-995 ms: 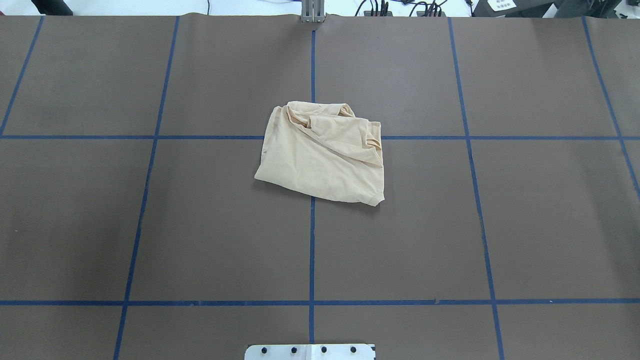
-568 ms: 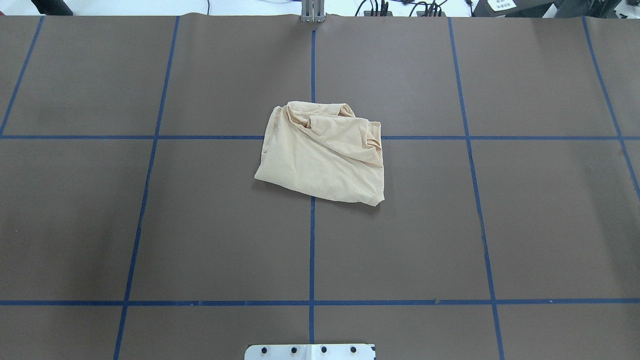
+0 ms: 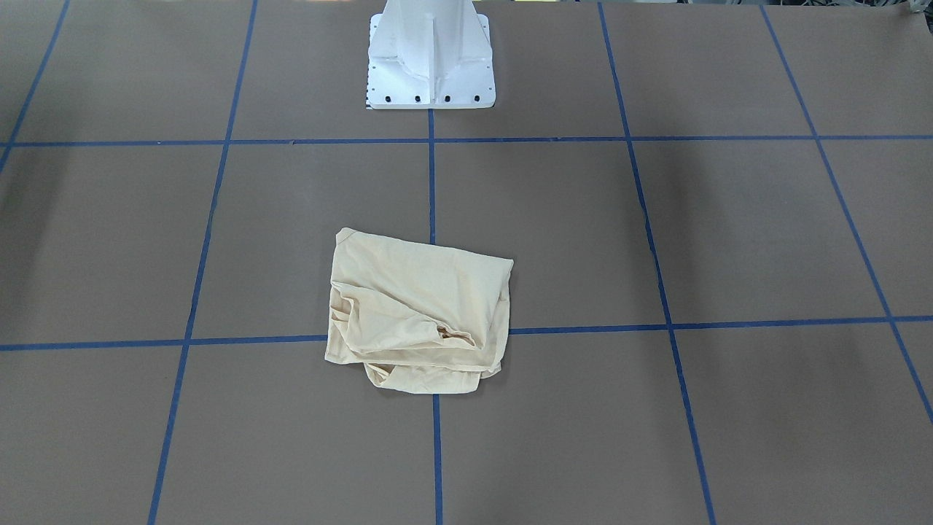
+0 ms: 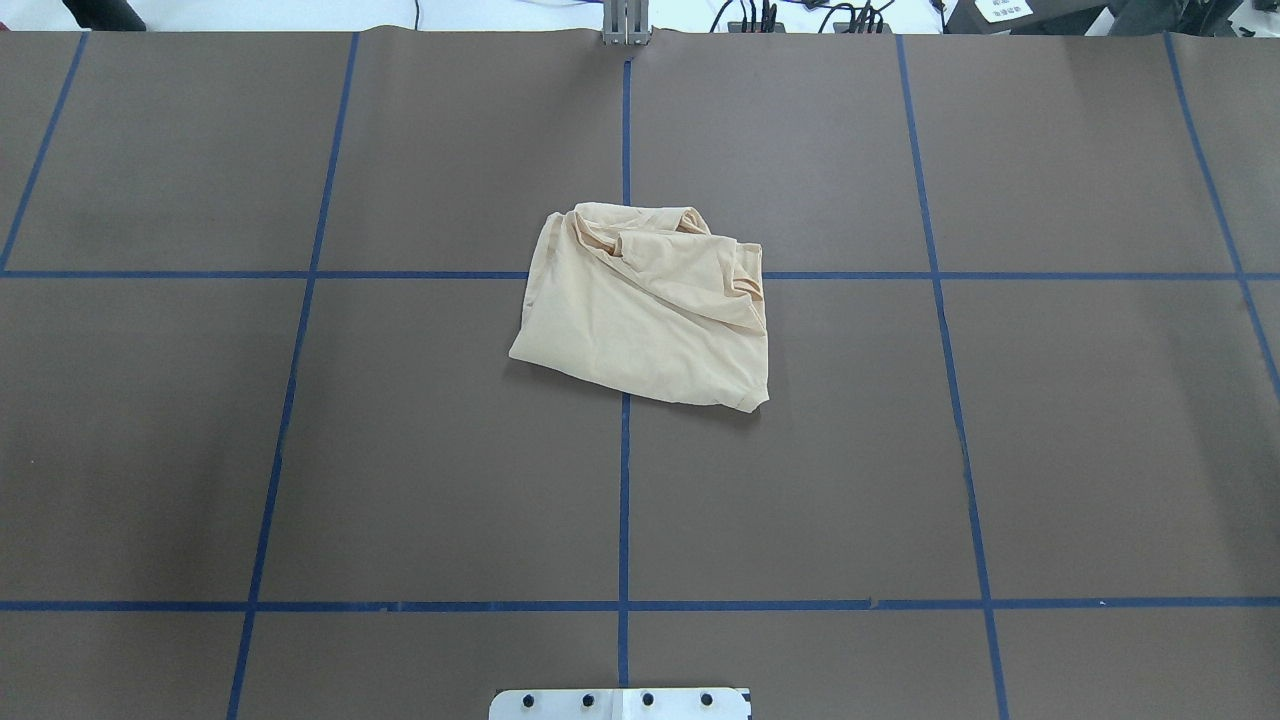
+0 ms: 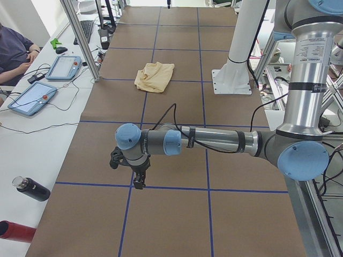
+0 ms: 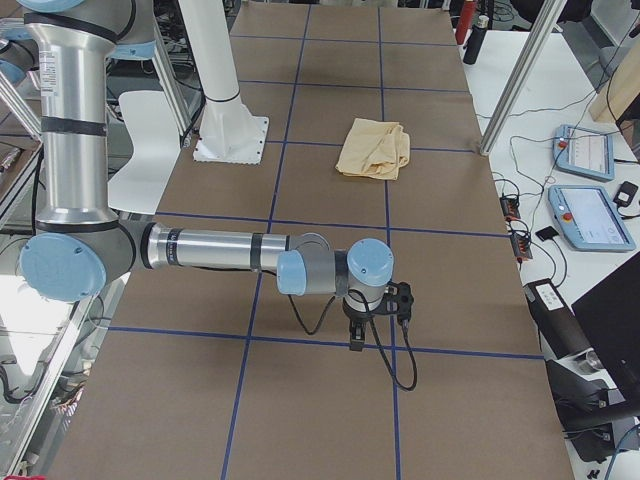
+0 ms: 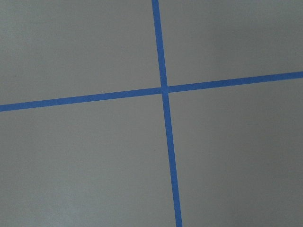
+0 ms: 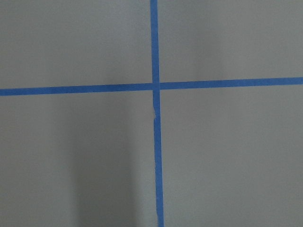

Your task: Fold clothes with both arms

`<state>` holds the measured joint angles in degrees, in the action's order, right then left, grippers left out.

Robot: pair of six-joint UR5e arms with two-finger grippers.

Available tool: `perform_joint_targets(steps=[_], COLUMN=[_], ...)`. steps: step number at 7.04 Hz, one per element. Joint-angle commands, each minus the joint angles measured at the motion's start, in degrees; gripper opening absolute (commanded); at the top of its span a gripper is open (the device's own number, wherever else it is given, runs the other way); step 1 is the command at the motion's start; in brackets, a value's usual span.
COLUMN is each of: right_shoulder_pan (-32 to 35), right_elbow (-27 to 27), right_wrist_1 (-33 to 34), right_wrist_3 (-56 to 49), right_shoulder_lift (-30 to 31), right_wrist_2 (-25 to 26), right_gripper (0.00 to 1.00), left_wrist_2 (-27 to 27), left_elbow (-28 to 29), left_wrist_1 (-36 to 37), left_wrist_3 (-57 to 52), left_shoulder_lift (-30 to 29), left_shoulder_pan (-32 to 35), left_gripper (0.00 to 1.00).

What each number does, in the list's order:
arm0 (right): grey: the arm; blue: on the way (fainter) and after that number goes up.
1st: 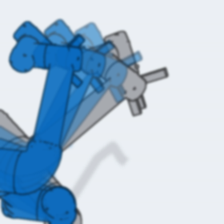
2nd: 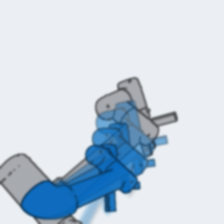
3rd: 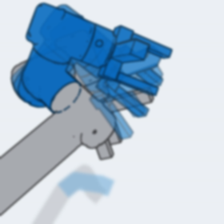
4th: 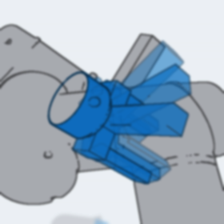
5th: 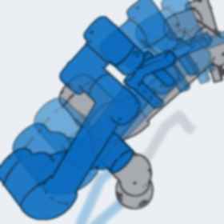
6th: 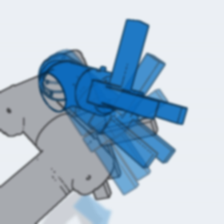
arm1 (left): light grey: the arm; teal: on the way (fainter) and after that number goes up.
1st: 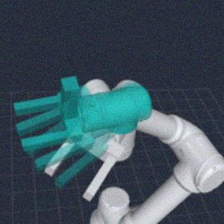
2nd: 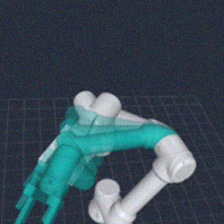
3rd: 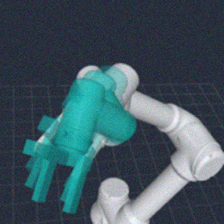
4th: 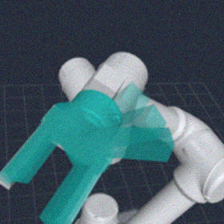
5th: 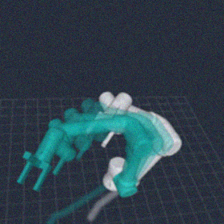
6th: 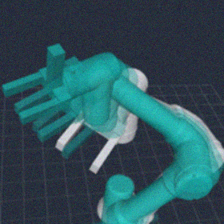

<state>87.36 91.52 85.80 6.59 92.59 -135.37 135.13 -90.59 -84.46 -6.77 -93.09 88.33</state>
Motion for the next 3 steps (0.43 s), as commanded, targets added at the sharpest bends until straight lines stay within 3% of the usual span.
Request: perform_joint_targets(steps=[1, 3], right_shoulder_pan=[0.0, 0.0], right_elbow=[-0.02, -0.02], right_wrist_1=[0.07, 0.16], right_wrist_3=[0.0, 0.0], right_shoulder_lift=[-0.04, 0.05], right_wrist_2=[-0.07, 0.02], right_gripper=[1.0, 1.0], left_wrist_2=[-0.04, 0.05], left_elbow=[0.06, 0.24], left_wrist_1=[0.0, 0.0], left_wrist_3=[0.0, 0.0], left_shoulder_lift=[0.01, 0.01], left_shoulder_pan=[0.0, 0.0], left_gripper=[1.0, 1.0])
